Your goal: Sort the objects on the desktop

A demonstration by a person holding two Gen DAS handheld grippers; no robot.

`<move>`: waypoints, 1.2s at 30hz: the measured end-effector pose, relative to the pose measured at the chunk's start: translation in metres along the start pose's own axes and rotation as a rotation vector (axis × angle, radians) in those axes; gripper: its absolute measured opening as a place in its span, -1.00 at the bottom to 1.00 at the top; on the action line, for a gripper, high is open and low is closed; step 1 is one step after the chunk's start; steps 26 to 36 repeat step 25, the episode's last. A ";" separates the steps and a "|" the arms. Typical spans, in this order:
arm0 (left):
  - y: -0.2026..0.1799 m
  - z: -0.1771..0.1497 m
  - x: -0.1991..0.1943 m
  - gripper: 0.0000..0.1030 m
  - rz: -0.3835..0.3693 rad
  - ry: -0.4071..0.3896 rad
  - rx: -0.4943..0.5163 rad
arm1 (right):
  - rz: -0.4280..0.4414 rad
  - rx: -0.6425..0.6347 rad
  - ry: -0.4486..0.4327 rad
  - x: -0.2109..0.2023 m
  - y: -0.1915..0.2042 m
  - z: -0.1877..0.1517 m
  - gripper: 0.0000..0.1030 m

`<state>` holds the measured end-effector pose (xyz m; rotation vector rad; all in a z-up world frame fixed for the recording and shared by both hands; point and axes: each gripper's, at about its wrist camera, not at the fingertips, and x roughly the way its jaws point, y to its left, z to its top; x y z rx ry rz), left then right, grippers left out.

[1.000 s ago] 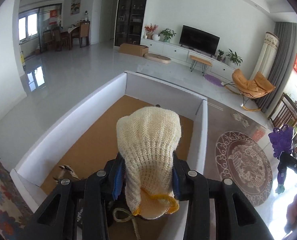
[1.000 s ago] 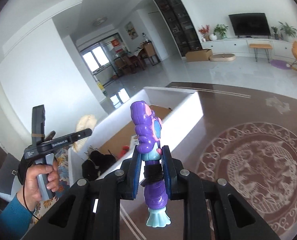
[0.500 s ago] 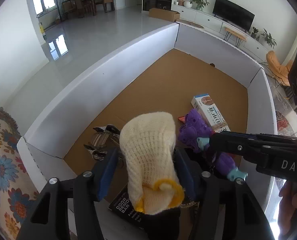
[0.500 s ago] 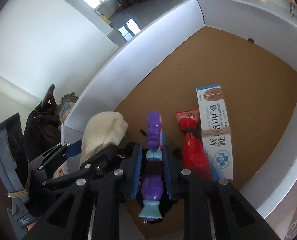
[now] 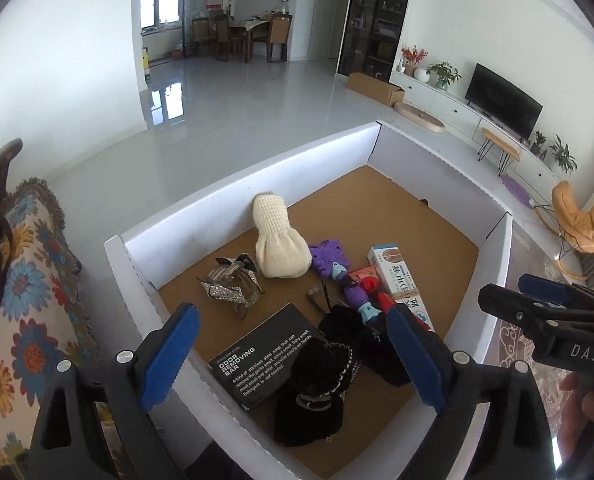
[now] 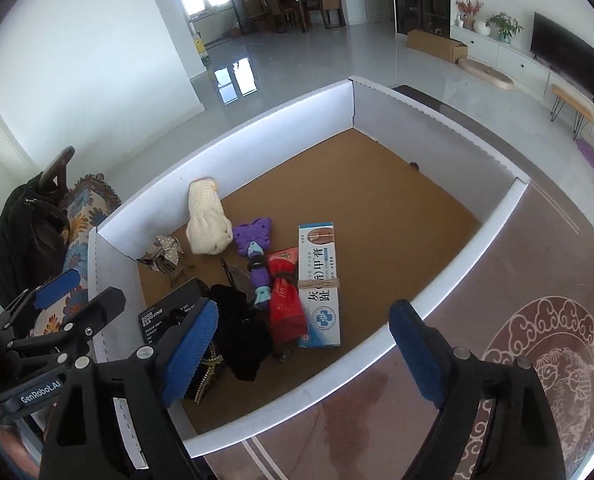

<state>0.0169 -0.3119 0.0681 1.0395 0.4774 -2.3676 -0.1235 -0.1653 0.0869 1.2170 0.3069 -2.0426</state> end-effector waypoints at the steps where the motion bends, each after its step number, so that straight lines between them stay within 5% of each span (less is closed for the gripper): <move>1: 0.001 -0.003 -0.004 0.85 0.001 -0.018 -0.011 | -0.012 -0.004 0.002 -0.001 0.001 -0.004 0.71; 13: -0.003 -0.015 -0.015 0.85 0.126 -0.066 0.010 | -0.124 -0.160 -0.046 -0.002 0.016 -0.013 0.71; 21: -0.001 -0.024 -0.011 0.85 0.174 -0.072 0.017 | -0.128 -0.241 -0.095 -0.006 0.037 -0.012 0.71; 24: 0.000 -0.029 -0.018 0.88 0.217 -0.131 -0.003 | -0.133 -0.244 -0.096 -0.005 0.037 -0.012 0.71; 36: 0.000 -0.030 -0.020 0.89 0.223 -0.138 0.001 | -0.134 -0.243 -0.097 -0.005 0.037 -0.012 0.71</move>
